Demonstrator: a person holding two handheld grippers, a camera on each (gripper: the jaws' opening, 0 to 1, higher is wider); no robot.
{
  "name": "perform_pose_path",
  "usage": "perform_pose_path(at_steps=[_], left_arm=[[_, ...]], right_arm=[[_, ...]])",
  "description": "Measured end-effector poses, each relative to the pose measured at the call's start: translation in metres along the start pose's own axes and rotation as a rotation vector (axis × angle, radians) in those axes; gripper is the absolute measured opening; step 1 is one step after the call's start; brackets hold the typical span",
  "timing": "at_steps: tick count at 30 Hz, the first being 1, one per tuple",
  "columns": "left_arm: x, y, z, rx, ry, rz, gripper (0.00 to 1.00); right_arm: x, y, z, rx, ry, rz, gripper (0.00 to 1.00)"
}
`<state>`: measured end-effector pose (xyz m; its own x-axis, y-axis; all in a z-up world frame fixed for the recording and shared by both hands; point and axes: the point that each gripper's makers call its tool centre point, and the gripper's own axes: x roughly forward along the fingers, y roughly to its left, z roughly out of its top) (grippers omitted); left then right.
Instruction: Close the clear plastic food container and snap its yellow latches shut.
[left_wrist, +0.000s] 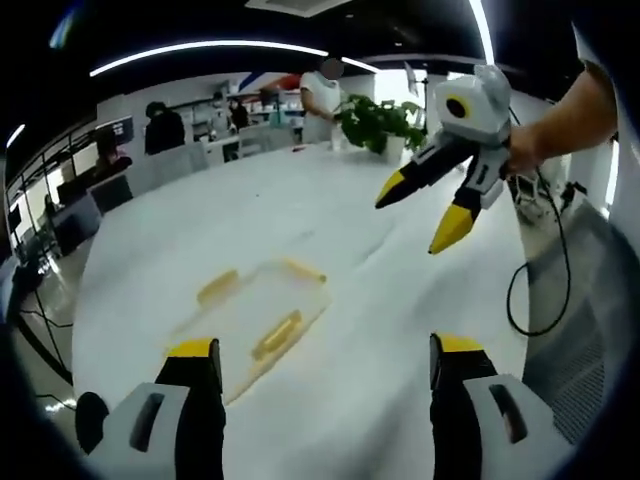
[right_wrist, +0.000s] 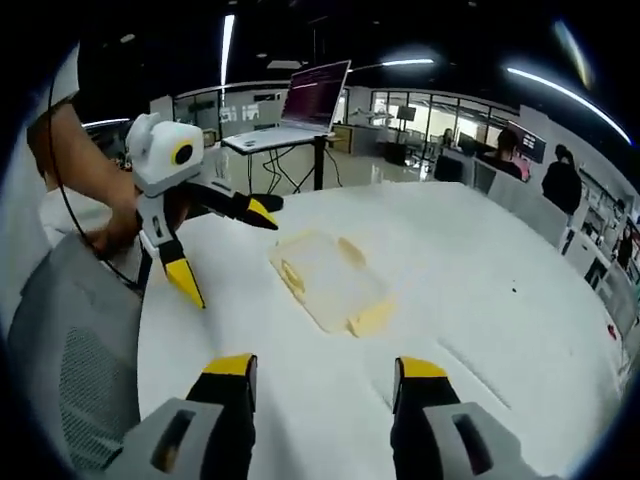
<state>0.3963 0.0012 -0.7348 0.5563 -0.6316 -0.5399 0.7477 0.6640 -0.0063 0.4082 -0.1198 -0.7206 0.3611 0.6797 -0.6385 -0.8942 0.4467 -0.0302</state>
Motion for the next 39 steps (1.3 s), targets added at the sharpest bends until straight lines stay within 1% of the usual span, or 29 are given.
perform_pose_path(at_steps=[6,10,14,21,27,29,34,38,39], left_arm=[[-0.001,0.009,-0.007,0.004,0.023,0.004,0.83],[0.001,0.012,-0.008,0.008,0.028,0.001,0.83],[0.002,0.016,-0.009,0.016,0.032,0.001,0.82],[0.002,0.026,-0.016,0.039,0.054,-0.001,0.81],[0.002,0.037,-0.022,0.048,0.072,0.002,0.81],[0.001,0.040,-0.023,0.052,0.077,0.005,0.81],[0.002,0.045,-0.027,0.062,0.092,0.003,0.81],[0.003,0.050,-0.032,0.093,0.122,0.002,0.79],[0.003,0.049,-0.033,0.096,0.122,-0.001,0.79]], right_arm=[[0.007,0.000,0.004,-0.029,0.016,0.021,0.53],[0.013,0.002,0.007,-0.052,0.024,0.039,0.54],[0.018,-0.002,0.007,-0.066,0.037,0.050,0.54],[0.025,-0.008,0.006,-0.068,0.048,0.062,0.53],[0.032,-0.012,0.004,-0.089,0.065,0.079,0.53],[0.035,-0.012,0.005,-0.082,0.065,0.090,0.53],[0.042,-0.013,0.006,-0.093,0.073,0.105,0.53],[0.048,-0.014,0.005,-0.108,0.081,0.121,0.53],[0.049,-0.014,0.005,-0.109,0.082,0.123,0.53]])
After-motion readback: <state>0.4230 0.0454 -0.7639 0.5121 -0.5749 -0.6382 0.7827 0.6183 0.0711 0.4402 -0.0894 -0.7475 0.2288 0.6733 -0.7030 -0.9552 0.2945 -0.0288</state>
